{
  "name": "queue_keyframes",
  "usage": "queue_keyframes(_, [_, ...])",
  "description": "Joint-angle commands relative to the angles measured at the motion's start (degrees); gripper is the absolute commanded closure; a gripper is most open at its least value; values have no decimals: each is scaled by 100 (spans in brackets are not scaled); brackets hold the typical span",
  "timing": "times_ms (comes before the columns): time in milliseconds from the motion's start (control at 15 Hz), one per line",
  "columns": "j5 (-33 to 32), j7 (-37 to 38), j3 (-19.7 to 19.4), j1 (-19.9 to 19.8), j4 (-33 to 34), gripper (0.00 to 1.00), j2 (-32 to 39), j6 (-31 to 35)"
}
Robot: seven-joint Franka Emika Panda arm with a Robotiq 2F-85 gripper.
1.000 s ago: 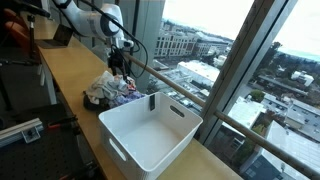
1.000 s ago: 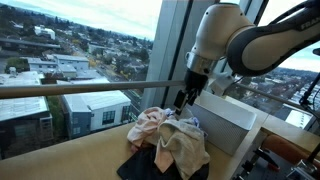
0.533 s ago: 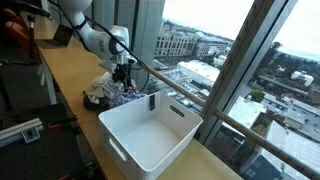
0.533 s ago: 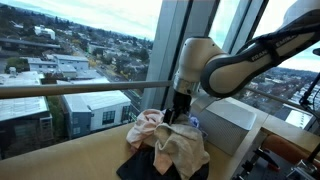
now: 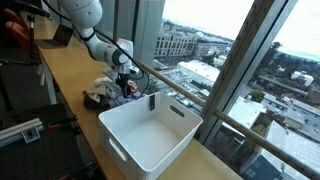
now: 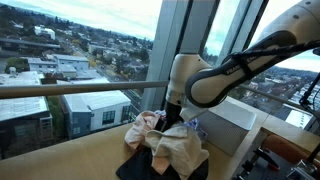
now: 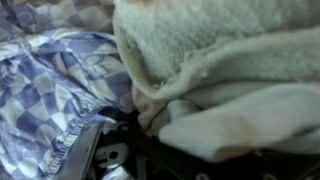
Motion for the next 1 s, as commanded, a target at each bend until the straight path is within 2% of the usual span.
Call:
queue_keyframes(0, [275,-148,-94,-80,360,0,247,-276])
queue_keyframes(200, [285,-50,-157,-71,71,0,-76,-308])
queue_keyframes(267, [272,-28,-162,-61,-106,25,-247,-271])
queue_keyframes(400, [246,22,-180,-46,-393,34,-547,-214])
queue_keyframes(933, [308,20,-57,-180,-1734,97,-2313,-248])
